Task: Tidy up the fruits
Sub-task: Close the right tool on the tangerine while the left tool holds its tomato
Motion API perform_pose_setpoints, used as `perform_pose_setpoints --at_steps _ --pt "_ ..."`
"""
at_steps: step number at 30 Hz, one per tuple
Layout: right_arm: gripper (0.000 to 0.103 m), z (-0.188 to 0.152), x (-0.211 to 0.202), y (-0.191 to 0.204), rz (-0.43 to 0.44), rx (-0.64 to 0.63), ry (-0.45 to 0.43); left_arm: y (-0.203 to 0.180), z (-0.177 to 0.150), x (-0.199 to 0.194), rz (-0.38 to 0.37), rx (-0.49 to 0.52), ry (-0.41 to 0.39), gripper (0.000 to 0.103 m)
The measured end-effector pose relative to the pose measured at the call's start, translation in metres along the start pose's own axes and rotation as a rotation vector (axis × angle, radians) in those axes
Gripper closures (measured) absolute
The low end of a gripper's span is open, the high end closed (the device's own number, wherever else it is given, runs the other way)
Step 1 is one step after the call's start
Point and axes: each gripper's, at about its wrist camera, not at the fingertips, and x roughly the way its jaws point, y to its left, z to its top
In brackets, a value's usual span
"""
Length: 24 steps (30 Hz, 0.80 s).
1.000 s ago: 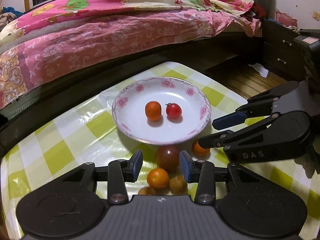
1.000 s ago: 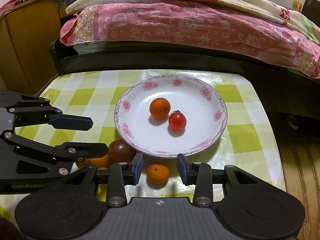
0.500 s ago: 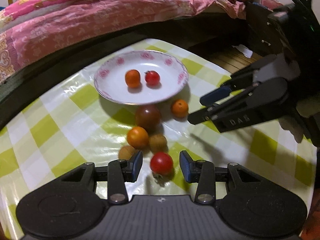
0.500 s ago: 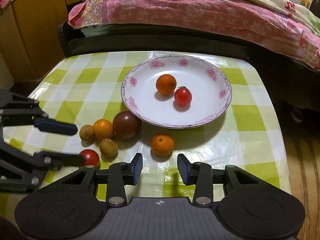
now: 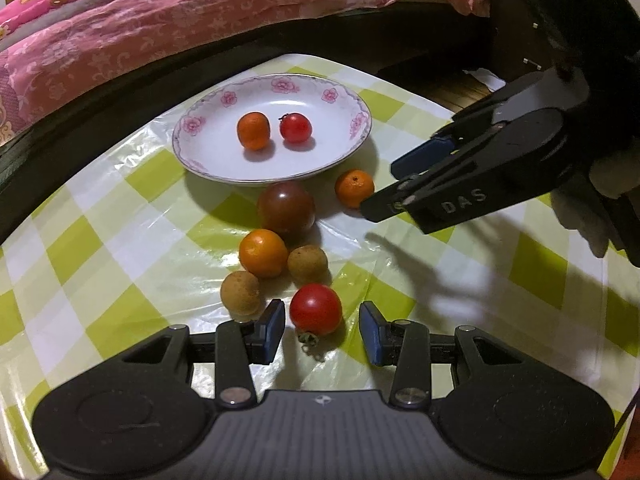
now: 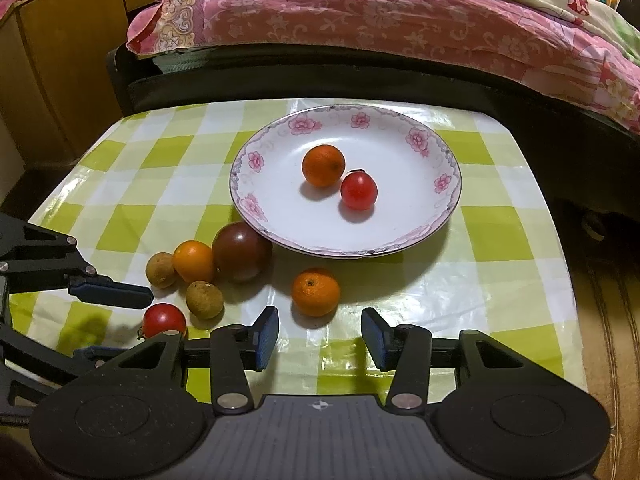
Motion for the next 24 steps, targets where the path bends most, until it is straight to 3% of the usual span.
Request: perform_pose_setpoints --at_steps 8,21,24 --pt "0.060 0.003 0.014 0.001 0.010 0.011 0.014 0.003 -0.003 0.009 -0.007 -0.009 0.026 0.055" --pt "0.056 0.010 0.022 0.005 -0.005 -0.008 -0.010 0.003 -0.004 0.009 0.006 -0.020 0.006 0.056" --pt "0.063 0.010 0.023 0.007 -0.023 -0.028 -0.011 0.003 -0.002 0.008 0.006 -0.021 -0.004 0.057"
